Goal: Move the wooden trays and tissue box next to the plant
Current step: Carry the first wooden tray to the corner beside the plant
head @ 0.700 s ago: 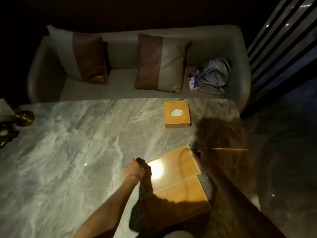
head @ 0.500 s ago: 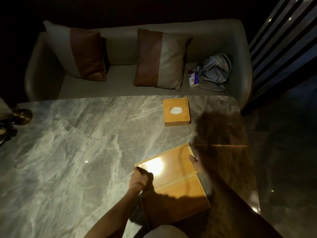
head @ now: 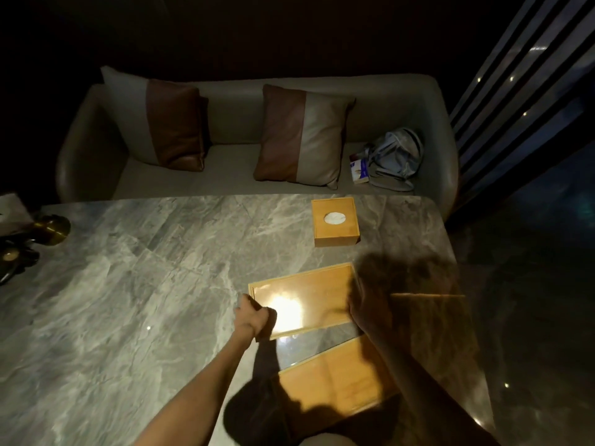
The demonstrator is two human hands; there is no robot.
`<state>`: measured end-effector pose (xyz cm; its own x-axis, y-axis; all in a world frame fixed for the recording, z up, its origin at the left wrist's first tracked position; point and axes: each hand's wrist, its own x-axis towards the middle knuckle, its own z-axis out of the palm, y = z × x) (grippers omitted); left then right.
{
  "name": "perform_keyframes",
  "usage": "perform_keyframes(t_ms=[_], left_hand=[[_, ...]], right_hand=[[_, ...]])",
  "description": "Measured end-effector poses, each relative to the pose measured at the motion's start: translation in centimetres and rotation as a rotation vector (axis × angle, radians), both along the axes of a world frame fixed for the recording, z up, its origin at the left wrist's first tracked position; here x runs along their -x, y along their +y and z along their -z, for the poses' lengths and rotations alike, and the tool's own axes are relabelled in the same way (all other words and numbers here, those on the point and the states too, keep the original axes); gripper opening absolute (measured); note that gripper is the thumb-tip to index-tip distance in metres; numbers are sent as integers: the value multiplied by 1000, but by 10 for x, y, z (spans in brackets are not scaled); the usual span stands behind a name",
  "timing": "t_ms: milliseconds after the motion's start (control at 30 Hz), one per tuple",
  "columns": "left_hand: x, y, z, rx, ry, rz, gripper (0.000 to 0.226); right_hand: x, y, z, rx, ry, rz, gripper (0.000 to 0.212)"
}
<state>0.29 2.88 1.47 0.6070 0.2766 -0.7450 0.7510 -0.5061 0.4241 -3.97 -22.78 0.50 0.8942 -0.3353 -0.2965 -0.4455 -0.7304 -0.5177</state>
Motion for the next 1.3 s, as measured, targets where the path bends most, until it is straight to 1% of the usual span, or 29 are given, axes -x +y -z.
perform_keyframes(t_ms=[100, 133, 200, 267, 367, 433, 567, 633, 667, 733, 800, 833, 900, 967, 1033, 1100, 1133, 1167, 1233, 1300], left_hand=[[-19, 34, -22, 62, -124, 1, 45], [-25, 51, -29, 83, -170, -4, 47], [-33, 91, -41, 112, -263, -34, 50], [-34, 140, -54, 142, -354, -75, 52], [-24, 221, -77, 229, -486, -166, 55], [-9, 280, -88, 287, -550, -264, 56], [25, 412, -90, 314, -623, -462, 46], [45, 478, -92, 307, -644, -534, 45], [60, 510, -96, 294, -651, -581, 44], [98, 569, -102, 293, -657, -659, 43], [131, 625, -105, 311, -659, -670, 43], [147, 650, -105, 315, -662, -664, 42], [179, 692, -104, 321, -664, -648, 42], [205, 723, -105, 346, -672, -629, 42], [218, 743, -105, 383, -650, -583, 46], [219, 759, -101, 414, -592, -568, 54], [216, 766, -97, 422, -575, -603, 53], [210, 772, -93, 437, -571, -686, 51], [196, 779, -87, 511, -566, -939, 50], [181, 779, -82, 648, -525, -1189, 54]], right_hand=[[-17, 29, -22, 44, -27, -27, 41], [-23, 43, -30, 28, -17, -41, 42], [-35, 75, -46, -44, 0, -72, 54], [-47, 113, -57, -91, 18, -70, 50], [-64, 187, -70, -85, -26, -118, 40], [-66, 247, -80, -65, -44, -139, 39], [-61, 374, -87, -137, -18, -229, 35], [-65, 440, -91, -134, 23, -342, 36], [-67, 474, -93, -86, 28, -428, 38], [-67, 545, -100, 60, -31, -622, 47], [-69, 619, -110, 159, -79, -849, 55], [-69, 655, -114, 185, -64, -974, 57], [-63, 720, -121, 126, 86, -1197, 53], [-45, 773, -127, -71, 301, -1319, 45], [-25, 814, -129, -260, 417, -1314, 40], [-11, 841, -119, -368, 410, -1264, 38], [-7, 852, -113, -377, 390, -1238, 38], [-6, 860, -107, -365, 363, -1202, 39], [-10, 872, -94, -350, 310, -1071, 39], [-15, 880, -79, -370, 249, -847, 43]])
